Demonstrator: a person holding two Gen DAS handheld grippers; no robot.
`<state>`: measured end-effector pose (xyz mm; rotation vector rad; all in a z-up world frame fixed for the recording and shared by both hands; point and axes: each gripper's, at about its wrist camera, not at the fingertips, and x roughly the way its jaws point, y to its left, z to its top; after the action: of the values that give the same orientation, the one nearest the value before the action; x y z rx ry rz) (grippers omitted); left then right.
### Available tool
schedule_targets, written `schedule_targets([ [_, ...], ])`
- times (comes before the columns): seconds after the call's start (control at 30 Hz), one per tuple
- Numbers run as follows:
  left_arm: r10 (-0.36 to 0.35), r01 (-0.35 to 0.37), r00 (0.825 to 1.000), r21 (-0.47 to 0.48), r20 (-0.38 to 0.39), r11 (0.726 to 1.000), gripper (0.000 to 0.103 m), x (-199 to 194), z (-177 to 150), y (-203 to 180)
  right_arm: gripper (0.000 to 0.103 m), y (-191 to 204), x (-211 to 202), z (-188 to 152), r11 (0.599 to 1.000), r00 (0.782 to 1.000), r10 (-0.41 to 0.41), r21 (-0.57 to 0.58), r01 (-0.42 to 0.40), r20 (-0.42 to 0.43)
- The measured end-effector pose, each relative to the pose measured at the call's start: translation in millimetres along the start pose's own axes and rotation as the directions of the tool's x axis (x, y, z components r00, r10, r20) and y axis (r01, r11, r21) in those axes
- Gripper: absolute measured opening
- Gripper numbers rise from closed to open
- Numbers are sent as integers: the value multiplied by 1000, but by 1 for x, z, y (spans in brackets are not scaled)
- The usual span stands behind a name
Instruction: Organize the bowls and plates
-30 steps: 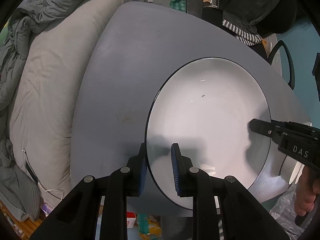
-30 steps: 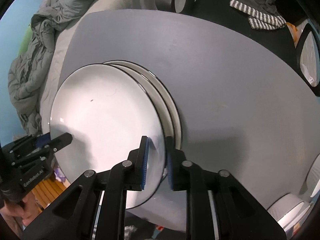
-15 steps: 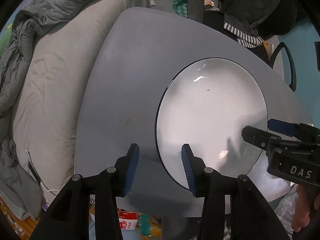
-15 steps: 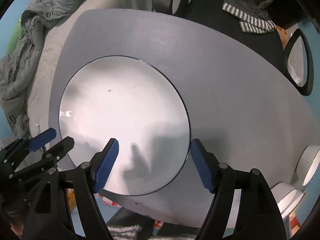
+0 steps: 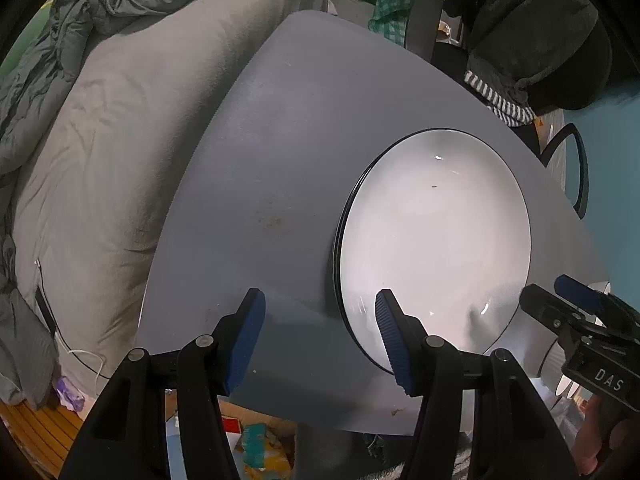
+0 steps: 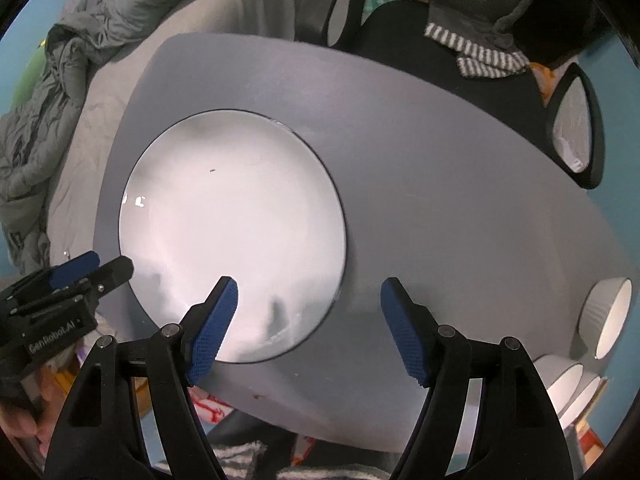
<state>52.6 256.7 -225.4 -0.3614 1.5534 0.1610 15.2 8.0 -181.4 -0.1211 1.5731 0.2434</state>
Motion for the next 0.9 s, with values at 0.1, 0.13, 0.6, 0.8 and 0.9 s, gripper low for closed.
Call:
schedule_targets([
  [0.1, 0, 0, 1000, 8, 8, 1000, 62, -3, -3, -2, 73, -4, -7, -6, 1000, 1000, -3, 7, 3, 23],
  [0.13, 3, -3, 1000, 12, 7, 1000, 63, -2, -3, -2, 73, -4, -9, -8, 1000, 1000, -4, 10, 4, 28],
  [0.6, -1, 2, 1000, 115, -9, 993, 63, -16, -19, -27, 73, -51, -41, -63, 990, 997, -1, 141, -10, 80],
  [0.8, -19, 19, 1000, 214, -2, 977, 63, -30, -21, -62, 73, -83, -55, -90, 972, 995, 1, 232, -25, 101],
  [0.9, -32, 30, 999, 281, 3, 959, 63, -34, -22, -86, 73, -102, -62, -105, 961, 993, -17, 275, -15, 115],
])
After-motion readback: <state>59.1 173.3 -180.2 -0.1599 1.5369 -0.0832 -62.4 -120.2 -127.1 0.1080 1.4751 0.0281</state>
